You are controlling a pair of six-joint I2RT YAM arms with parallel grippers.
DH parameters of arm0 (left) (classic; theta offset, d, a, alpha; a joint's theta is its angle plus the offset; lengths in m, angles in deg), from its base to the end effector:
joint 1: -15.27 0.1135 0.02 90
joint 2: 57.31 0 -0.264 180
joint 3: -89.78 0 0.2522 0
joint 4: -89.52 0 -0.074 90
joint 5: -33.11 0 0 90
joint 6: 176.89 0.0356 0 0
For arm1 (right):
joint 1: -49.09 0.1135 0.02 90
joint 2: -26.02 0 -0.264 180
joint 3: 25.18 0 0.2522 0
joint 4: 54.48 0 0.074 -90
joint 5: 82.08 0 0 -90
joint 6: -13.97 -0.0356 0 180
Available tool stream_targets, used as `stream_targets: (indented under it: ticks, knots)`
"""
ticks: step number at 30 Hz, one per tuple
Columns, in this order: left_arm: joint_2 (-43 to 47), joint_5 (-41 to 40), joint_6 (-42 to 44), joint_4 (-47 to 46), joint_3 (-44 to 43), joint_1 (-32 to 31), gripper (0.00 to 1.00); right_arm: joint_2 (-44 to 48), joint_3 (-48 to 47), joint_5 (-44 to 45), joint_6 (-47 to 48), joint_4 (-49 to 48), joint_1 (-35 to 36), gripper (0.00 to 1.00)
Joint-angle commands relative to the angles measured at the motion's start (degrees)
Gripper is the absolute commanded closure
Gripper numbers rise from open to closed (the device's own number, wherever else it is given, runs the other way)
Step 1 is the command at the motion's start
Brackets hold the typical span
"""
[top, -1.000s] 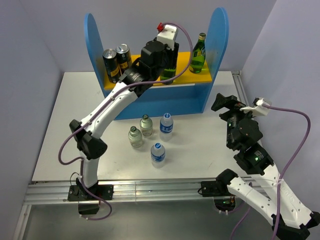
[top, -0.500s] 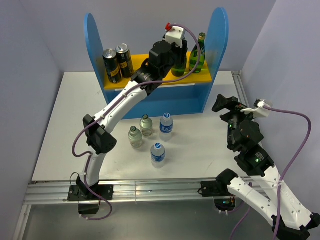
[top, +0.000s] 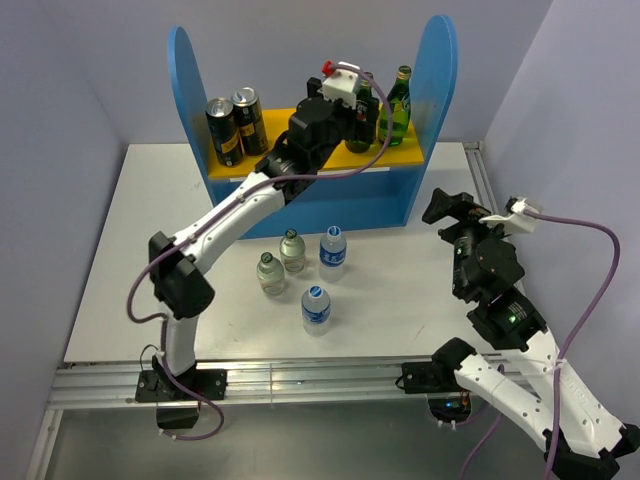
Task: Place and organize the beverage onto the shelf
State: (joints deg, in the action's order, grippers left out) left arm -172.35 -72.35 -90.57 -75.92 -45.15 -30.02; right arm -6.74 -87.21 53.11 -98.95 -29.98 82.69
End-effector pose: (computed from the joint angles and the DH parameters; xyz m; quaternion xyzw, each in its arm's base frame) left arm 0.3421 -0.3321 0.4486 0.1441 0.6591 -0.2212 0.7042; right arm 0.1112 0.0436 0.3879 0.2233 0.6487 0.0926 0.7216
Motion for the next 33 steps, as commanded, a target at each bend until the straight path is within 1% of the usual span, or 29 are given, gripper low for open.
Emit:
stream_targets:
  ticks: [1,4,5,6,7,8,9,10,11,12,13,14,15,17,18,21,27,33]
  knots:
    - [11.9,-2.2,1.1,-5.7,5.3,-1.0,0.01,-1.0,0.6,-0.4,-0.1,-1.3,0.4,0.0]
    - [19.9,-5.3,1.6,-5.2,13.2,-2.3,0.01,-1.0,1.6,-7.3,0.5,-2.3,0.4,0.0]
    - [22.2,-7.3,1.7,-5.4,15.7,-3.6,0.01,-1.0,2.2,-10.4,1.1,-4.5,0.6,0.0]
    - [26.8,-8.3,1.8,-5.1,18.2,-4.2,0.01,-0.7,4.3,-18.0,3.1,-6.2,0.9,0.0]
    - [29.3,-9.7,1.8,-5.4,23.7,-4.8,0.01,-0.8,5.4,-20.1,3.5,-7.5,2.6,0.0]
    - [31.9,-10.8,1.4,-6.0,27.1,-6.2,0.01,-1.1,6.3,-21.4,3.8,-9.3,4.1,0.0]
    - [36.9,-12.6,1.0,-6.2,33.3,-7.0,0.01,-2.5,7.8,-21.5,3.7,-9.7,5.8,0.0]
    - [41.6,-14.4,-0.1,-6.2,36.4,-8.5,0.01,-4.8,9.1,-21.2,2.5,-10.0,9.4,0.0]
    - [41.7,-14.4,-0.9,-6.2,39.4,-9.1,0.01,-6.3,9.7,-21.1,2.4,-10.3,11.0,0.0]
    - [46.0,-15.6,-1.8,-5.7,44.8,-9.7,0.01,-7.7,10.3,-21.4,0.9,-10.5,12.3,0.0]
    - [48.0,-16.3,-2.6,-4.8,47.4,-10.7,0.01,-9.2,10.8,-22.2,0.1,-10.6,14.1,0.0]
    - [49.8,-16.9,-4.5,-4.2,50.0,-11.0,0.01,-12.2,12.1,-22.7,-1.3,-12.7,14.7,0.0]
    - [53.2,-17.6,-5.4,-4.0,54.9,-11.4,0.01,-13.5,12.9,-23.6,-1.5,-14.1,15.2,0.0]
    - [56.1,-18.4,-7.8,-3.4,59.7,-11.7,0.01,-17.1,14.8,-24.9,-2.7,-18.6,15.5,0.0]
    - [58.3,-18.7,-8.7,-3.3,63.8,-11.7,0.01,-18.5,14.9,-25.5,-2.6,-19.8,15.6,0.0]
    - [61.8,-18.6,-11.5,-2.1,69.7,-11.7,0.01,-24.6,13.2,-25.9,-3.2,-21.7,15.6,0.0]
    - [66.0,-17.7,-14.6,-1.2,76.0,-11.9,0.01,-33.9,11.1,-25.5,-4.2,-25.3,15.8,0.0]
    - [66.7,-18.6,-14.8,-1.3,77.8,-12.0,0.01,-40.2,10.0,-21.8,-3.5,-28.8,16.0,0.0]
